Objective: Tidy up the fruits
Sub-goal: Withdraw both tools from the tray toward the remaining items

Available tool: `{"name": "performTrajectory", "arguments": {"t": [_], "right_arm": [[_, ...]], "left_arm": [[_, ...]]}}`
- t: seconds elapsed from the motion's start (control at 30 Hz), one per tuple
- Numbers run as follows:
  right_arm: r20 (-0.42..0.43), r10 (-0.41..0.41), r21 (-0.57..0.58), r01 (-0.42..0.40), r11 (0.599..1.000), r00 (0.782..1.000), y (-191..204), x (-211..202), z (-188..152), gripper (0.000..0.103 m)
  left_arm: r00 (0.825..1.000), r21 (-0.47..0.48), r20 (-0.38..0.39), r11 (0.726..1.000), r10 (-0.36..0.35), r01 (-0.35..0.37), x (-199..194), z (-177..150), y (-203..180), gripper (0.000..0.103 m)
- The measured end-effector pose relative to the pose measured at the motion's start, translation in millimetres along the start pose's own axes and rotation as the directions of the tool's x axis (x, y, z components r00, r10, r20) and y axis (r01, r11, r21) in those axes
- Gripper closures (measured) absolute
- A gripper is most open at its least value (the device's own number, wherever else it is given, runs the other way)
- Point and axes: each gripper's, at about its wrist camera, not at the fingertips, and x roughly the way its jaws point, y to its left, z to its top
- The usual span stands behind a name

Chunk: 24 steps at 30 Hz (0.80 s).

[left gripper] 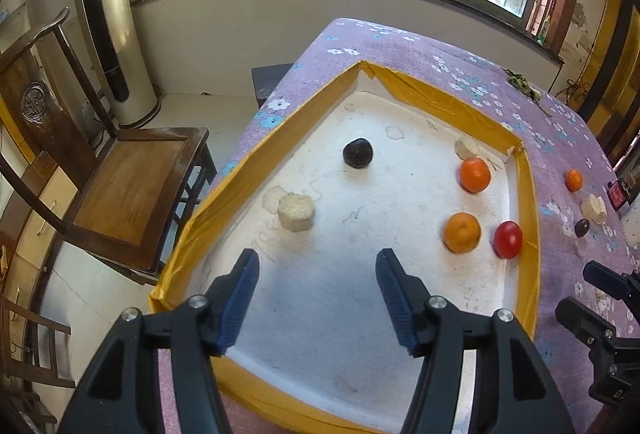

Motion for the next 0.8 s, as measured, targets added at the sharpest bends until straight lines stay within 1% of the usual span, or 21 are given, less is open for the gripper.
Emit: {"name": "performTrajectory", "arguments": {"t": [0.1,0.17,0.3,0.4,0.47,0.57,0.67,0.8], "right_arm": [[0.012,-0.037,0.030,0.037,0.999,0.999,-14.7,-14.3,-9.6,0.032],[0.016,-0.061,0.049,0.060,0.997,0.998,-25.9,-22.7,-15.2,0.028],[0.021,-0.092,0.096,0.090,0.991,0.996,-51.0,-37.1,-26.2,0.027],[0.026,-0.138,0.130,0.133,0.983,0.990,-70.9,-49.1,-36.5,0.026],[0.029,-0.158,0.146,0.152,0.978,0.987,-83.5,-56.3,-42.5,0.025],[0.033,-0.176,0.179,0.167,0.970,0.984,-103.4,-66.4,-52.4,0.024],[0.031,-0.189,0.228,0.178,0.957,0.981,-125.1,-74.4,-62.3,0.022],[0.026,-0.207,0.276,0.192,0.942,0.978,-150.2,-82.1,-73.8,0.022]], "left_arm": [[1.000,0.012,0.016,1.000,-0.016,0.015,-9.6,-3.0,-16.0,0.035],[0.999,0.025,0.023,0.999,-0.030,0.030,-15.0,-5.2,-28.3,0.034],[0.998,0.065,0.025,0.996,-0.059,0.057,-24.0,-9.6,-58.1,0.031],[0.997,0.100,0.028,0.992,-0.076,0.073,-29.8,-12.4,-81.4,0.029],[0.996,0.117,0.026,0.990,-0.089,0.085,-33.3,-14.4,-97.1,0.024],[0.994,0.142,0.024,0.984,-0.109,0.104,-37.6,-19.6,-120.9,0.018],[0.992,0.190,0.029,0.975,-0.120,0.113,-40.6,-27.3,-146.7,0.014],[0.992,0.253,0.013,0.961,-0.122,0.115,-39.9,-37.1,-179.4,0.012]]}}
